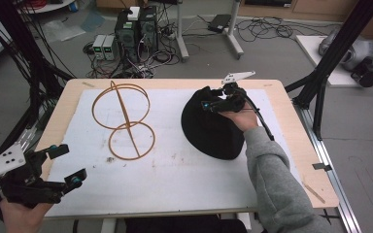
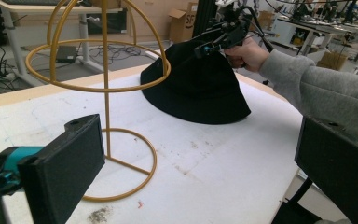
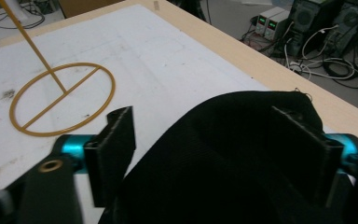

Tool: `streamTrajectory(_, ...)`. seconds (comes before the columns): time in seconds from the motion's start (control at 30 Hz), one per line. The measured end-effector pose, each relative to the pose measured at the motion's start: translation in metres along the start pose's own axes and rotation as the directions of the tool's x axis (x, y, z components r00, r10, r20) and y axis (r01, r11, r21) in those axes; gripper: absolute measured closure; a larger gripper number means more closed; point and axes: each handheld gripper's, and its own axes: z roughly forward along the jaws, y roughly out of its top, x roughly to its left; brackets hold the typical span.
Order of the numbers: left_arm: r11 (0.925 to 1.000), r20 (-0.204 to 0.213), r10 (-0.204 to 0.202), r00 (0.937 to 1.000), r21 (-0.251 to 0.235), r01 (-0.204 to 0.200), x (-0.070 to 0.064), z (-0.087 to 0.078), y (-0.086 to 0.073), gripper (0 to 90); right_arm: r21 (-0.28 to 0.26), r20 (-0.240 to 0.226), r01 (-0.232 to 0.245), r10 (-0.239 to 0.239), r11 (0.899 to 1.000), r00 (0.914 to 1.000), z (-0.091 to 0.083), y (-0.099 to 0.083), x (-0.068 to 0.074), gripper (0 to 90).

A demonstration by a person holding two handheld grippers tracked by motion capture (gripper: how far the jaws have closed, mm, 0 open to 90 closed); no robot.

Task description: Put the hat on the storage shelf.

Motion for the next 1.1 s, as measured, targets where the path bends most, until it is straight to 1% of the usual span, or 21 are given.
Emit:
streamTrajectory(0.03, 1.0, 0.0, 0.0, 1.0, 0.0, 0.0, 0.0, 0.0, 0.0, 1.8, 0.0, 0.0, 0.0, 0.0, 1.0, 1.0, 0.0, 0.0, 0.0, 30.7)
streamTrajectory(0.07, 1.0, 0.001, -0.001, 1.0, 0.0, 0.001, 0.0, 0.0, 0.0, 1.8, -0.002, -0.008, 0.002, -0.002, 1.0, 1.0, 0.0, 0.0, 0.0, 36.7)
streamTrajectory(0.1, 1.0, 0.004, -0.001, 1.0, 0.0, 0.001, 0.0, 0.001, 0.0, 1.8, -0.003, -0.001, 0.008, -0.008, 1.0, 1.0, -0.002, 0.001, 0.0, 45.6)
streamTrajectory(0.13, 1.0, 0.004, -0.001, 1.0, 0.0, 0.001, 0.0, 0.001, 0.0, 1.8, -0.001, 0.0, 0.009, -0.009, 1.0, 1.0, -0.002, 0.001, 0.001, 49.5)
streamTrajectory(0.17, 1.0, 0.005, 0.0, 1.0, 0.001, 0.0, 0.0, 0.001, 0.0, 1.8, -0.001, 0.0, 0.009, -0.009, 1.0, 1.0, -0.002, 0.001, 0.001, 49.5)
streamTrajectory(0.2, 1.0, 0.004, -0.001, 1.0, 0.0, 0.001, -0.001, 0.001, 0.0, 1.8, 0.004, 0.005, 0.007, -0.007, 1.0, 1.0, -0.002, 0.001, 0.001, 53.1)
streamTrajectory(0.23, 1.0, 0.005, 0.0, 1.0, 0.001, 0.0, -0.001, 0.002, 0.0, 1.8, 0.014, 0.008, 0.006, -0.006, 1.0, 0.9999, -0.002, 0.001, 0.001, 62.0)
streamTrajectory(0.27, 1.0, 0.005, 0.0, 1.0, 0.002, 0.0, -0.001, 0.002, 0.0, 1.8, 0.017, 0.006, 0.005, -0.006, 1.0, 1.0, -0.002, 0.0, 0.001, 65.2)
streamTrajectory(0.3, 1.0, 0.005, -0.001, 1.0, 0.002, 0.001, -0.001, 0.002, 0.0, 1.8, 0.02, 0.014, 0.015, -0.015, 1.0, 0.9998, -0.002, 0.0, 0.001, 69.6)
streamTrajectory(0.37, 1.0, 0.005, -0.001, 1.0, 0.003, 0.001, -0.001, 0.002, 0.0, 1.8, 0.024, 0.016, 0.017, -0.017, 1.0, 0.9997, -0.003, 0.0, 0.001, 75.9)
streamTrajectory(0.43, 1.0, 0.005, -0.004, 1.0, 0.004, 0.004, 0.0, 0.003, 0.0, 1.8, 0.03, 0.017, 0.026, -0.026, 0.999, 0.9995, -0.003, 0.0, 0.0, 79.6)
streamTrajectory(0.5, 1.0, 0.004, -0.005, 1.0, 0.005, 0.005, 0.0, 0.003, -0.001, 1.8, 0.03, 0.022, 0.034, -0.035, 0.999, 0.9992, -0.003, 0.0, 0.0, 81.2)
streamTrajectory(0.67, 1.0, 0.005, -0.004, 1.0, 0.007, 0.004, 0.0, 0.004, -0.001, 1.8, 0.039, 0.02, 0.028, -0.029, 0.999, 0.9994, -0.003, 0.0, 0.001, 81.7)
streamTrajectory(0.73, 0.9999, -0.002, 0.002, 1.0, 0.015, -0.002, -0.001, 0.004, -0.001, 1.8, 0.037, 0.019, 0.026, -0.027, 0.999, 0.9994, -0.004, 0.0, 0.0, 81.7)
streamTrajectory(0.8, 0.9999, -0.002, 0.004, 1.0, 0.015, -0.004, -0.001, 0.004, 0.0, 1.8, 0.035, 0.023, 0.016, -0.016, 0.999, 0.9996, -0.005, 0.001, 0.0, 81.7)
streamTrajectory(0.93, 0.9999, -0.002, 0.004, 1.0, 0.014, -0.004, -0.001, 0.004, 0.0, 1.8, 0.022, 0.046, 0.028, -0.029, 0.999, 0.9985, -0.008, 0.002, -0.001, 81.7)
streamTrajectory(0.97, 0.9999, -0.002, 0.002, 1.0, 0.014, -0.002, -0.001, 0.004, 0.0, 1.8, 0.022, 0.046, 0.028, -0.029, 0.999, 0.9985, -0.008, 0.002, -0.001, 81.7)
streamTrajectory(1.0, 0.9999, -0.001, 0.001, 1.0, 0.013, -0.001, -0.001, 0.004, -0.001, 1.8, 0.015, 0.054, 0.032, -0.032, 0.999, 0.998, -0.011, 0.003, -0.001, 81.9)
streamTrajectory(1.03, 0.9999, 0.002, -0.002, 1.0, 0.011, 0.002, -0.001, 0.004, -0.001, 1.8, 0.013, 0.056, 0.024, -0.025, 1.0, 0.9981, -0.013, 0.004, -0.002, 82.0)
streamTrajectory(1.1, 0.9999, 0.002, 0.0, 1.0, 0.012, 0.0, -0.001, 0.004, -0.001, 1.8, -0.001, 0.051, 0.021, -0.021, 1.0, 0.9985, -0.018, 0.005, -0.003, 82.2)
